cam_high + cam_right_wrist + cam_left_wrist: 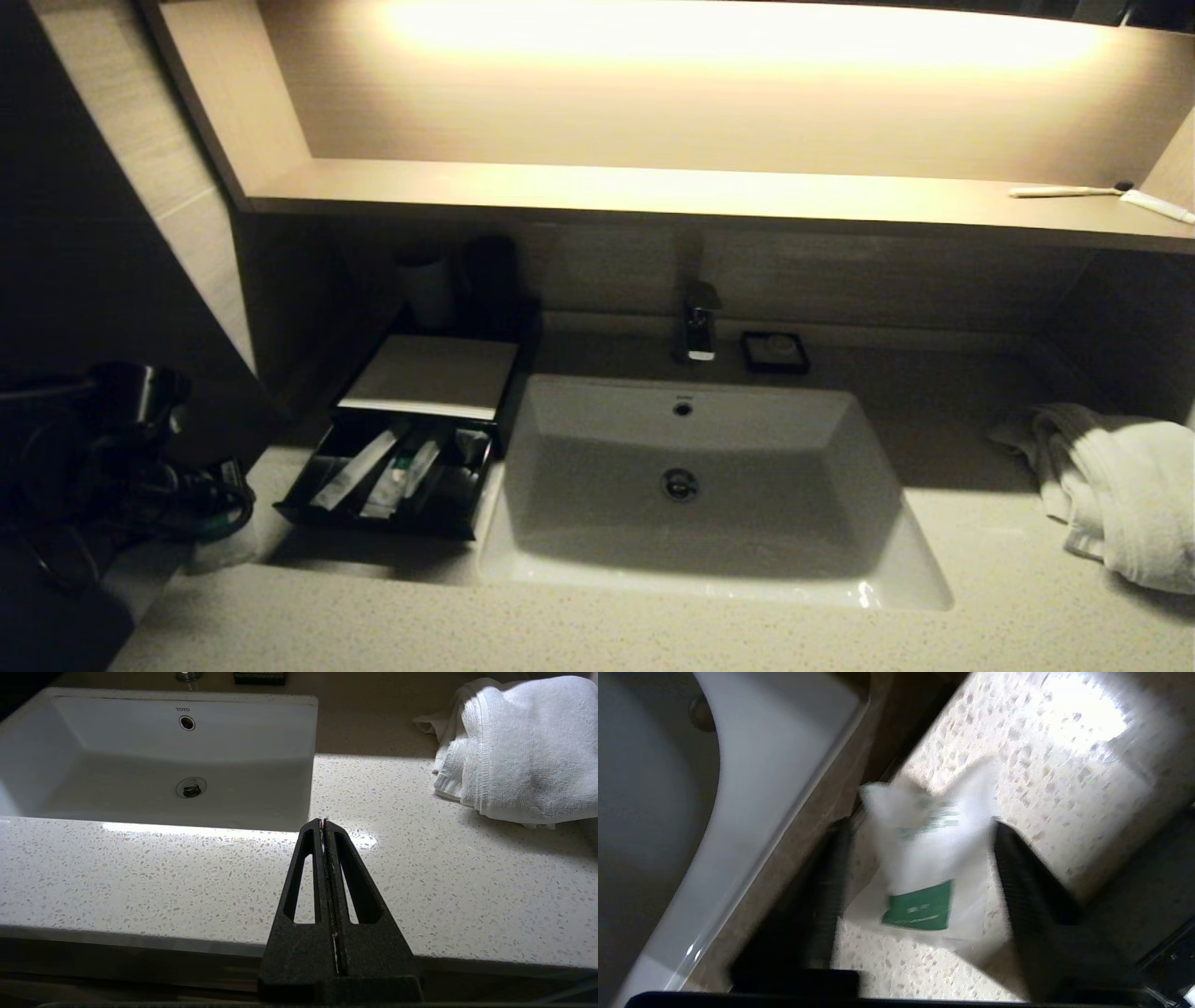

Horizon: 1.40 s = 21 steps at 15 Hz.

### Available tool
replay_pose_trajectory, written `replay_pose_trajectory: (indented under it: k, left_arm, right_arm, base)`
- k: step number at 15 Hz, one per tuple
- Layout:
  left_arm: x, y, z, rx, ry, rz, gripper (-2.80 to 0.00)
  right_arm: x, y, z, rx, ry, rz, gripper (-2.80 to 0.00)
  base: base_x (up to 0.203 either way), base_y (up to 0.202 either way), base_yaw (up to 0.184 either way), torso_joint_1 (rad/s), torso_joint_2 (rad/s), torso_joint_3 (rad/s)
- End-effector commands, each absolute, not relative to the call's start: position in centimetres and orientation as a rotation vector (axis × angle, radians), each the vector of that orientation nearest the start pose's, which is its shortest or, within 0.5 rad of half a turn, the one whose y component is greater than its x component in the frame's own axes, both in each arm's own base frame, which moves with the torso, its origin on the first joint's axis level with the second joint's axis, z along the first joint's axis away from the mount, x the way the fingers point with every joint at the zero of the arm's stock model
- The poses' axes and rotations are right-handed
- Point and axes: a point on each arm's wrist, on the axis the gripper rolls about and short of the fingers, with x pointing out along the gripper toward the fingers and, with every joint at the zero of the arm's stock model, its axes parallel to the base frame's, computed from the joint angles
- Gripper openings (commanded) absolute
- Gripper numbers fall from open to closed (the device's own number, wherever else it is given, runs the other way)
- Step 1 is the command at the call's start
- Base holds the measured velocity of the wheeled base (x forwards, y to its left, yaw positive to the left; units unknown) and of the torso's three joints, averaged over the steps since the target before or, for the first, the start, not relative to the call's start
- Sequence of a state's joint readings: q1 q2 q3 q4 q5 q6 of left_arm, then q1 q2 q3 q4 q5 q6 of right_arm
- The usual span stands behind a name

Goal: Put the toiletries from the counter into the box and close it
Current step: Pick up the bathroom toiletry

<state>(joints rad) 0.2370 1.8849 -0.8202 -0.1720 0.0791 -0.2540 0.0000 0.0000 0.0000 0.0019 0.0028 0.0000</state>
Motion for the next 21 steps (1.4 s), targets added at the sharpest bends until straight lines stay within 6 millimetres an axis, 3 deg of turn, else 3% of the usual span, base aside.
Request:
replay_pose_trajectory:
  k: [1, 9, 13, 19, 21]
  left_arm:
    - [29.8, 7.4, 8.7, -0.307, 0.85, 0.408, -2.8]
    - [29.8, 7.4, 9.7, -0.313, 0.813, 0.406, -2.8]
    - [29.1, 7.1, 12.3, -0.31, 0.725, 0.391, -2.8]
    - [29.5, 5.0, 15.4, -0.279, 0.621, 0.303, -2.8]
    - [30.1, 2.7, 16.2, -0.253, 0.601, 0.227, -2.8]
  right_arm:
    - [-2.3, 0.0, 7.5, 0.0, 0.002, 0.003, -2.8]
    - [-2.3, 0.0, 7.5, 0.0, 0.002, 0.003, -2.8]
    - [-2.3, 0.0, 7.5, 0.0, 0.002, 0.003, -2.8]
    - [-2.3, 0.0, 7.5, 0.0, 0.002, 0.003, -2.8]
    - [-2.3, 0.0, 7.5, 0.0, 0.002, 0.003, -2.8]
  base:
    - [0.0, 0.0, 0.0, 0.0, 0.0, 0.0]
    - [0.0, 0.0, 0.0, 0.0, 0.0, 0.0]
    - [0.0, 0.0, 0.0, 0.0, 0.0, 0.0]
    - [0.0, 0.0, 0.0, 0.0, 0.0, 0.0]
    - [0.0, 0.0, 0.0, 0.0, 0.0, 0.0]
